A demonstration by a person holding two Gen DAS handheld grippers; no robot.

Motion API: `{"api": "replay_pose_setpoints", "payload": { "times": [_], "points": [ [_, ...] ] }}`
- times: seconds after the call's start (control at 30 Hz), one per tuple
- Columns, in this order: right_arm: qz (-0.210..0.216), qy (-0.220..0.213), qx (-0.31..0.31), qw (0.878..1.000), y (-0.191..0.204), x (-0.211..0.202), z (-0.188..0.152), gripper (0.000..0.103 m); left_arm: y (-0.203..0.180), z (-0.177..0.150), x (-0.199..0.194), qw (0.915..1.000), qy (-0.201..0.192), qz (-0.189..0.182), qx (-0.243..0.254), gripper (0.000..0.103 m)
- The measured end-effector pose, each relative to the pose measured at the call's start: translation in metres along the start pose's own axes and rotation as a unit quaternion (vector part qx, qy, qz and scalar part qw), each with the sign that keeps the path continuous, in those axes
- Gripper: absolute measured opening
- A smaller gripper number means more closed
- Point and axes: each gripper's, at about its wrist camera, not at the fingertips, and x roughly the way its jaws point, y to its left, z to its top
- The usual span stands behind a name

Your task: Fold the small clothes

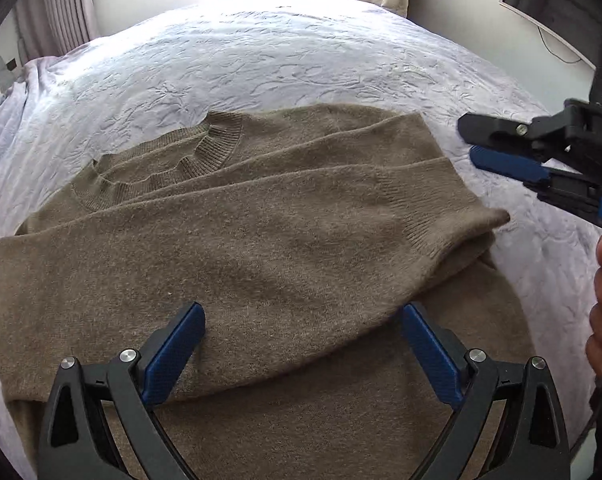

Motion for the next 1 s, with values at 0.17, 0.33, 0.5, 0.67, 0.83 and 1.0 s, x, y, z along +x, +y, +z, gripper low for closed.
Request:
{"api": "replay_pose_setpoints", "payload": {
  "times": [0.17,0.33,0.5,0.67,0.83,1.0],
  "points": [
    [-0.077,0.118,-0.062,0.988,0.012,0.031,-0.022,0.041,0.016,-0.006,-0.009,0.9994,0.001,-0.011,-0.033,0.099],
    [-0.089,0.038,-0.093,0.991,0.01,-0.008,-0.03,0.041,0.038,-0.009,-0.018,0.9982,-0.013,-0.007,-0.058,0.099],
    [-0.117,0.035,-0.103,0.987,0.003,0.009,-0.01,0.041,0.068,-0.011,-0.015,0.9932,-0.019,0.01,-0.115,0.099],
    [-0.125,0.065,-0.14,0.98,0.007,0.039,-0.012,0.028,0.116,-0.021,-0.02,0.9844,-0.039,0.032,-0.168,0.099],
    [-0.167,0.05,-0.184,0.967,0.019,0.037,-0.015,0.017,0.183,-0.036,-0.022,0.9717,-0.04,0.032,-0.231,0.099],
    [-0.2,0.056,-0.224,0.952,0.034,0.038,-0.018,0.017,0.212,-0.046,-0.031,0.9699,-0.056,-0.023,-0.236,0.099]
  ]
}}
